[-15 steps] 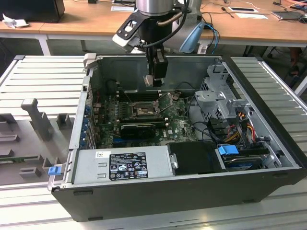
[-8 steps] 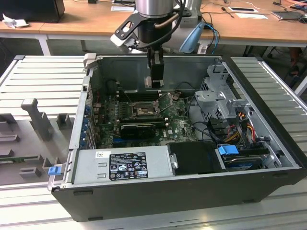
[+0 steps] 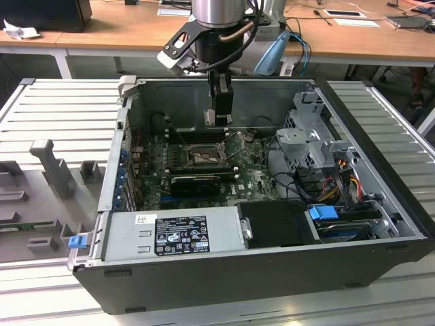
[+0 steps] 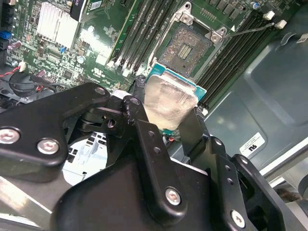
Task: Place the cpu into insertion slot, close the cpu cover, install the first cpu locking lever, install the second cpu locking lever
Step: 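Place the cpu into insertion slot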
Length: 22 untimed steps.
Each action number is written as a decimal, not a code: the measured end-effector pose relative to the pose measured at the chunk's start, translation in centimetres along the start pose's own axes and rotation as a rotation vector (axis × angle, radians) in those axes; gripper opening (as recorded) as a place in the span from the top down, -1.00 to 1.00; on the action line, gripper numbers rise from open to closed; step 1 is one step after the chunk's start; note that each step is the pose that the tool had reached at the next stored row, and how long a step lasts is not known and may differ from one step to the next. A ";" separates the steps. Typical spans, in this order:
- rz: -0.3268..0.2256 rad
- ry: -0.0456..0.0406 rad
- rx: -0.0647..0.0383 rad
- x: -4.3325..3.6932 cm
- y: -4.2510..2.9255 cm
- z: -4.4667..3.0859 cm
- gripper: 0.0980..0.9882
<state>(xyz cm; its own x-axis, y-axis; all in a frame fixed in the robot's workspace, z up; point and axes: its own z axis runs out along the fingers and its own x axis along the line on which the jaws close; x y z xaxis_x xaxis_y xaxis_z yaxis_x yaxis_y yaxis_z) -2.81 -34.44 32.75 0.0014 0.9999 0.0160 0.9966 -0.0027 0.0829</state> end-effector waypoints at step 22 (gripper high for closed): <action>-0.008 0.0040 0.001 -0.03 -0.25 1.39 0.04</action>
<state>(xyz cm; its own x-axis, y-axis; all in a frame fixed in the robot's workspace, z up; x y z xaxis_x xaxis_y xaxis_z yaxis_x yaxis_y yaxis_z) -2.94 -34.44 31.34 -0.0065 0.9998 0.0194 0.9966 0.0049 0.0825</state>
